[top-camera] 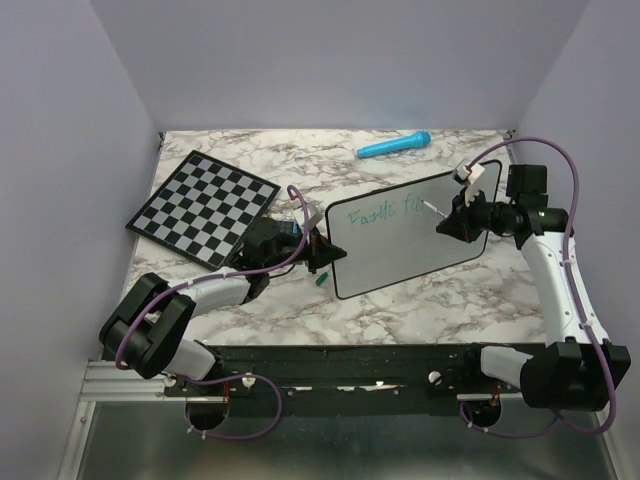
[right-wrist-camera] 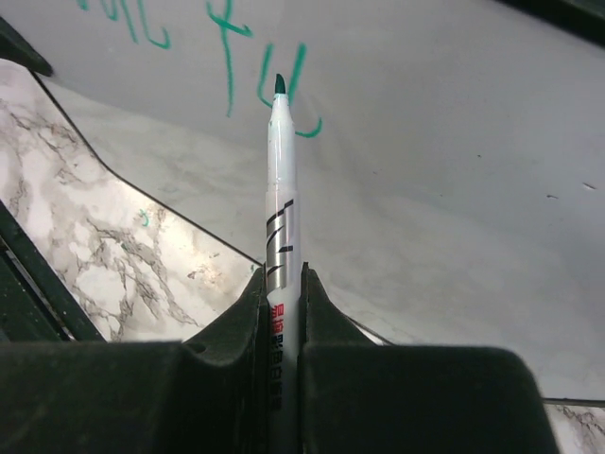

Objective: Write a sentence on the whiteboard

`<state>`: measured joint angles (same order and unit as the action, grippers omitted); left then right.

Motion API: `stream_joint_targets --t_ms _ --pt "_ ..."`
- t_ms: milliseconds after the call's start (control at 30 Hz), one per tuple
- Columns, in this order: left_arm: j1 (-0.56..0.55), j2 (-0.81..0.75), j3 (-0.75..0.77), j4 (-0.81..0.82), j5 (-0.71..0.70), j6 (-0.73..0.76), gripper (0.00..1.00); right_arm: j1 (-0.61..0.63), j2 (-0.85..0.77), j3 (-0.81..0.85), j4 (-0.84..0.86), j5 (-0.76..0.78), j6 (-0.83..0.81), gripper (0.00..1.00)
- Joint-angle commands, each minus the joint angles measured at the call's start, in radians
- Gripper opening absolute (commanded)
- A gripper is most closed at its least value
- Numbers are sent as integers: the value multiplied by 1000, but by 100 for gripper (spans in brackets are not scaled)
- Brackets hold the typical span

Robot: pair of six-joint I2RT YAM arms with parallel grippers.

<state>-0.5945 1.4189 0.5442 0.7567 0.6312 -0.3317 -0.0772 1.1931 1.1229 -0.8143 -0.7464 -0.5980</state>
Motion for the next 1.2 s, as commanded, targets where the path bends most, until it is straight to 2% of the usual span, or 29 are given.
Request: stream_joint_targets --t_ms 0,433,1167 --pt "7 34 -9 -126 -19 117 0 -6 -49 20 -49 -76 -39 0" --pt "7 28 -3 -189 -31 164 0 -27 -101 -8 -33 -45 -48 0" --pt "25 -50 -6 -304 -25 206 0 -81 -109 -29 -68 -99 -131 1"
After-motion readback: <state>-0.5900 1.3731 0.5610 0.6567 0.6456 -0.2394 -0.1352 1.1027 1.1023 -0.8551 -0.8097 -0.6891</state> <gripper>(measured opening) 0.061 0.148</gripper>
